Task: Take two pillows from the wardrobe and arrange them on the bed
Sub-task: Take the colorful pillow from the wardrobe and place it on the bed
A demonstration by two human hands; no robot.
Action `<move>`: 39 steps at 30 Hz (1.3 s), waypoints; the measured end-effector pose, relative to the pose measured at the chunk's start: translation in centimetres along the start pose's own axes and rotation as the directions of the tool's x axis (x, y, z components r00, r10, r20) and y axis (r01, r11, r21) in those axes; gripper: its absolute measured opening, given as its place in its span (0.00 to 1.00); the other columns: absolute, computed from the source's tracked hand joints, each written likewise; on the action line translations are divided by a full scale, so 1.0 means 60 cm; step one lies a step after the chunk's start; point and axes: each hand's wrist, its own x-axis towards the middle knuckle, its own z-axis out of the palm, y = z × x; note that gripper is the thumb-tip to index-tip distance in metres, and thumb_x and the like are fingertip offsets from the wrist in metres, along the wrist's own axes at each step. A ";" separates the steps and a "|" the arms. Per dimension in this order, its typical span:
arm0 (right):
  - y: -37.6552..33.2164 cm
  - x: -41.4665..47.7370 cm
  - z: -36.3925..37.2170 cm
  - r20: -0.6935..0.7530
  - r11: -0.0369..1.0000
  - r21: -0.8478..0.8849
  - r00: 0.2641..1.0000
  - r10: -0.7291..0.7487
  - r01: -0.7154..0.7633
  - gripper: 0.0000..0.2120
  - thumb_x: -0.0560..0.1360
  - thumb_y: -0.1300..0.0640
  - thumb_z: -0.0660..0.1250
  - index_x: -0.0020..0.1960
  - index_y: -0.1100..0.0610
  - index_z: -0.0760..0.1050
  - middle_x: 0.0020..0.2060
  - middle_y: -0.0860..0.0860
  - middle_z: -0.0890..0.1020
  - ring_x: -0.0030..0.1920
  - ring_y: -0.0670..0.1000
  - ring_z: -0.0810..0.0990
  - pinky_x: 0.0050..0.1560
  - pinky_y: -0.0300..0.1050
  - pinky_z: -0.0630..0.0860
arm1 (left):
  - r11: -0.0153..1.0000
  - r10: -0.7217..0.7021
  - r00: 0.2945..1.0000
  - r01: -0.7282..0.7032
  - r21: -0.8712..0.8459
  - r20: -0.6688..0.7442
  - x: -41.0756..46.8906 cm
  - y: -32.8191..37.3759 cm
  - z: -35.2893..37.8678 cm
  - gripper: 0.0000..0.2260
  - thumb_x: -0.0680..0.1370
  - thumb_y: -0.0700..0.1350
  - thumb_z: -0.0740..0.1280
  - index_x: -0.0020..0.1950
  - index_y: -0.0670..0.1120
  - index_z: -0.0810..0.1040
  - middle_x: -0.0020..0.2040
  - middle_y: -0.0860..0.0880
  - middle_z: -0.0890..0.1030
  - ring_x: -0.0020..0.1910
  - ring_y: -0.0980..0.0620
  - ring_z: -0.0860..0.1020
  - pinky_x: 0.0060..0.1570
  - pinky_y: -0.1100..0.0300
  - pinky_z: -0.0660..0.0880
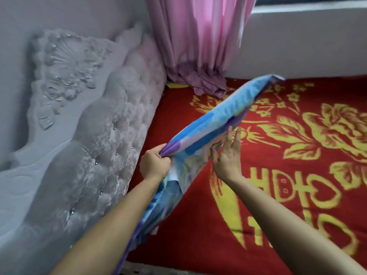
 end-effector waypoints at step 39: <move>0.413 -0.059 0.434 0.110 0.657 -0.254 0.653 0.749 -0.710 0.47 0.75 0.31 0.60 0.80 0.58 0.47 0.73 0.64 0.65 0.72 0.64 0.65 0.70 0.56 0.62 | 0.850 -0.418 0.908 0.376 0.369 0.037 0.156 -0.560 0.425 0.23 0.80 0.59 0.57 0.69 0.46 0.71 0.60 0.36 0.76 0.59 0.33 0.74 0.55 0.43 0.71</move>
